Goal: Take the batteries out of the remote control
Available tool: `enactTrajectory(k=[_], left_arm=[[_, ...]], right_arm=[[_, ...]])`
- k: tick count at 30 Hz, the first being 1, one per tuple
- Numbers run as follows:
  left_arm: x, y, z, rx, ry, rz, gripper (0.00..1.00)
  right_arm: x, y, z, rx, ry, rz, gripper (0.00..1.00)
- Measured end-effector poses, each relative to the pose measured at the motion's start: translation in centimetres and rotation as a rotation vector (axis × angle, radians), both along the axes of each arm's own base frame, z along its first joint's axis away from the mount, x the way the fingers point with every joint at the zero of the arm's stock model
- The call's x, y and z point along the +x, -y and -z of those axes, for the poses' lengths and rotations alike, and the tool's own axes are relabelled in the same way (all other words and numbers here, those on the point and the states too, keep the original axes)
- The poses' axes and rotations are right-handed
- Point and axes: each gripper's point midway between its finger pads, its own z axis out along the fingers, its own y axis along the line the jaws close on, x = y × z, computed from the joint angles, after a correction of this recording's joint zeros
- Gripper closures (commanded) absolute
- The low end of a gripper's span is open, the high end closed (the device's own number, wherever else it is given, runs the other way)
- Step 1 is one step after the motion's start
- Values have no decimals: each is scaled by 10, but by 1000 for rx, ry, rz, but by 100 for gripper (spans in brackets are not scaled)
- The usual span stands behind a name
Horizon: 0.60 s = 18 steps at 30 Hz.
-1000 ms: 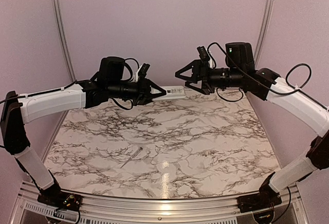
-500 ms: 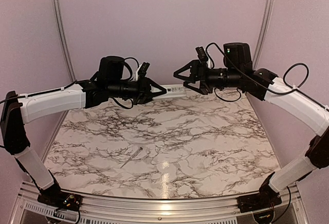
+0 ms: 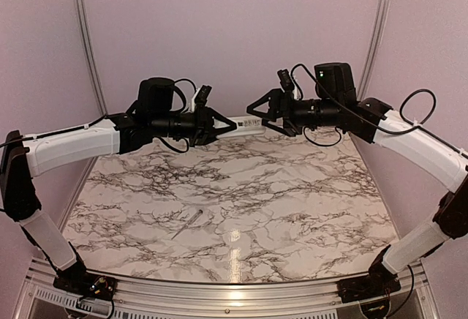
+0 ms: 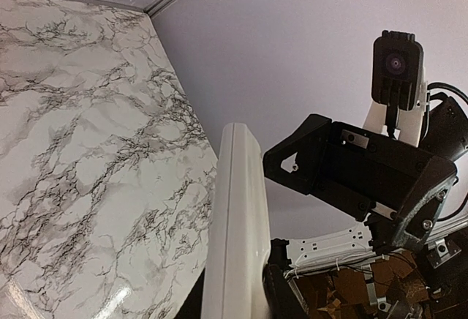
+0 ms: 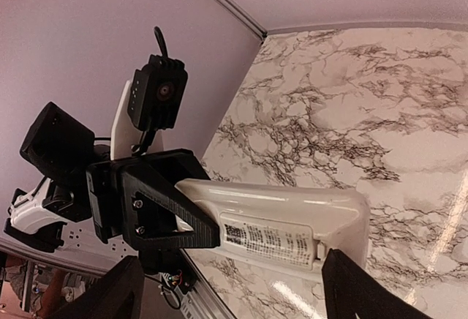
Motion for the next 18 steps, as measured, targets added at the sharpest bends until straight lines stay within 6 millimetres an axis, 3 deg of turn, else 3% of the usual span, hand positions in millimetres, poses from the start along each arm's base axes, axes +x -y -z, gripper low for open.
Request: enactTrajectory(k=[18], left_arm=[[-2, 1, 0, -3, -6, 12, 100]], right_arm=[[2, -2, 2, -9, 18, -6, 18]])
